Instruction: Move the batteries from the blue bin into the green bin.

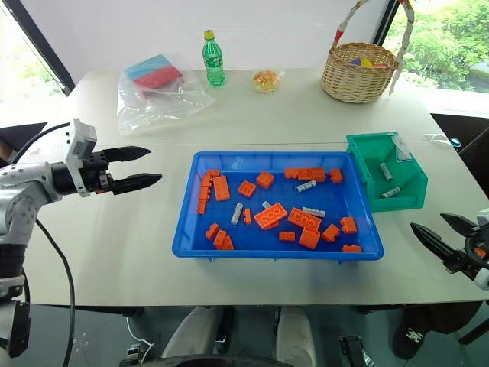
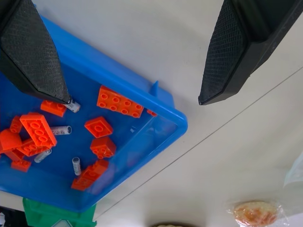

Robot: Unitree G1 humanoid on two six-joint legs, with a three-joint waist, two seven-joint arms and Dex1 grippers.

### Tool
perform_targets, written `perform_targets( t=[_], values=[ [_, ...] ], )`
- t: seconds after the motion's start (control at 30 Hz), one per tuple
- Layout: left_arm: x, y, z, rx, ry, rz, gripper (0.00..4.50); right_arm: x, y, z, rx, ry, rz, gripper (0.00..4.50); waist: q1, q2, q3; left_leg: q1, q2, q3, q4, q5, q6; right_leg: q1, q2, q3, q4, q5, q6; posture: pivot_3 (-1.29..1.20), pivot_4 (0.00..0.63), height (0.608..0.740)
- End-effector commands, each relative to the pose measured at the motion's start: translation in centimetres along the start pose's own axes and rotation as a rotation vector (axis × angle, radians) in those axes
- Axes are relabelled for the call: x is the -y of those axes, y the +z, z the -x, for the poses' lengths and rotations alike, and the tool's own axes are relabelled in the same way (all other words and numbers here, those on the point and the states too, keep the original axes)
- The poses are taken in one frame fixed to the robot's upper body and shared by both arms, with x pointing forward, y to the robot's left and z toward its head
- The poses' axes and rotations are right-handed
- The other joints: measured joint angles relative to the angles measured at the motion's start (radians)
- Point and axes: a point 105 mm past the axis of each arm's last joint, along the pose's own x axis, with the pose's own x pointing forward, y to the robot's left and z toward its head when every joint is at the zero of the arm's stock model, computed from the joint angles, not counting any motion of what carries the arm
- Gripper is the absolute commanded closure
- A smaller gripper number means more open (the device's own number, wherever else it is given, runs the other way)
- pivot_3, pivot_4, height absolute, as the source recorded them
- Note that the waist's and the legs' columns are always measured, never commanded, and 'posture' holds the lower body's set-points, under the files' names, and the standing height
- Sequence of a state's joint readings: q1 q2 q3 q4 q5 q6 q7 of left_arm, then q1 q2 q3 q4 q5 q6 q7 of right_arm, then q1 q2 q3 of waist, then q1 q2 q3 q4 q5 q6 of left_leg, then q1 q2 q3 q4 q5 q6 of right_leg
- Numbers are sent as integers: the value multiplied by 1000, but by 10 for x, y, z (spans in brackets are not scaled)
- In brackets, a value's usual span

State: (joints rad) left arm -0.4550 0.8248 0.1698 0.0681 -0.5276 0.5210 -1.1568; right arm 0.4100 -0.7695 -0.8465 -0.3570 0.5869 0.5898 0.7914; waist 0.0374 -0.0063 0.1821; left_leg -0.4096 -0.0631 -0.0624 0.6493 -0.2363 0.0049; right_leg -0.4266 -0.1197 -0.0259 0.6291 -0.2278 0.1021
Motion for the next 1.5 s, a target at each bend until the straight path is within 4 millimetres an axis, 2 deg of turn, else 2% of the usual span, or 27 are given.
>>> perform_targets(
  t=[0.03, 0.3, 0.4, 0.5, 0.6, 0.73, 0.97, 1.07, 1.17, 1.33, 1.5],
  values=[
    [2, 9, 0, 14, -6, -43, 0, 4, 13, 2, 33, -15, 40, 1105, 0, 0, 0, 0, 0, 0, 0, 0, 0, 0, 0, 0, 0, 0, 0, 0, 150, 693],
    [5, 12, -4, 35, -12, -48, 0, 8, 17, -1, 32, -4, 61, 1105, 0, 0, 0, 0, 0, 0, 0, 0, 0, 0, 0, 0, 0, 0, 0, 0, 150, 693],
    [8, 14, -5, 46, -22, -45, 0, 11, 33, -4, 46, 15, 94, 1105, -2, 0, 0, 0, 0, 0, 0, 0, 0, 0, 0, 0, 0, 0, 0, 0, 150, 693],
    [13, 14, -5, 49, -37, -36, 0, 5, 51, -9, 52, 85, 149, 1105, -4, 0, 0, 0, 0, 0, 0, 0, 0, 0, 0, 0, 0, 0, 0, 0, 150, 693],
    [20, 14, -5, 42, -67, -29, 0, -15, 80, -23, 81, 244, 223, 1105, -7, 0, 1, 0, 1, 0, 0, 0, 0, 0, 1, 0, 0, 0, 0, 0, 150, 693],
    [26, 18, -4, 23, -115, -32, 0, -62, 119, -51, 116, 538, 365, 1105, -24, -2, 2, 0, 1, 1, 1, 0, 0, 0, 0, -2, 0, 1, -1, 0, 150, 693],
    [39, 27, -1, 1, -189, -62, 0, -149, 146, -106, 100, 976, 619, 1105, -47, -7, 7, -1, 3, 0, -1, -1, -1, -2, 1, -4, -1, 1, -2, 0, 150, 693],
    [45, 29, 1, 1, -189, -69, 0, -179, 146, -134, 89, 1080, 726, 1105, -53, -8, 8, -2, 2, 0, -1, -1, -2, -4, 1, -4, 0, 3, 1, 0, 150, 693],
    [50, 28, 4, 1, -173, -69, 0, -205, 133, -157, 62, 1165, 820, 1105, -51, -9, 8, -3, 2, 0, -1, -1, -3, -5, 1, -4, 0, 3, 2, 0, 150, 693],
    [57, 26, 12, -3, -139, -60, 0, -234, 113, -177, 52, 1267, 930, 1105, -50, -9, 9, -3, 1, 0, 0, -2, -5, -6, 2, -4, 2, 4, 2, 0, 150, 693],
    [67, 24, 19, -21, -138, -43, 0, -257, 105, -194, 90, 1292, 1013, 1105, -56, -9, 9, -2, 1, 0, 0, -1, -6, -6, 3, -4, 3, 4, 2, 0, 150, 693]
  ],
)
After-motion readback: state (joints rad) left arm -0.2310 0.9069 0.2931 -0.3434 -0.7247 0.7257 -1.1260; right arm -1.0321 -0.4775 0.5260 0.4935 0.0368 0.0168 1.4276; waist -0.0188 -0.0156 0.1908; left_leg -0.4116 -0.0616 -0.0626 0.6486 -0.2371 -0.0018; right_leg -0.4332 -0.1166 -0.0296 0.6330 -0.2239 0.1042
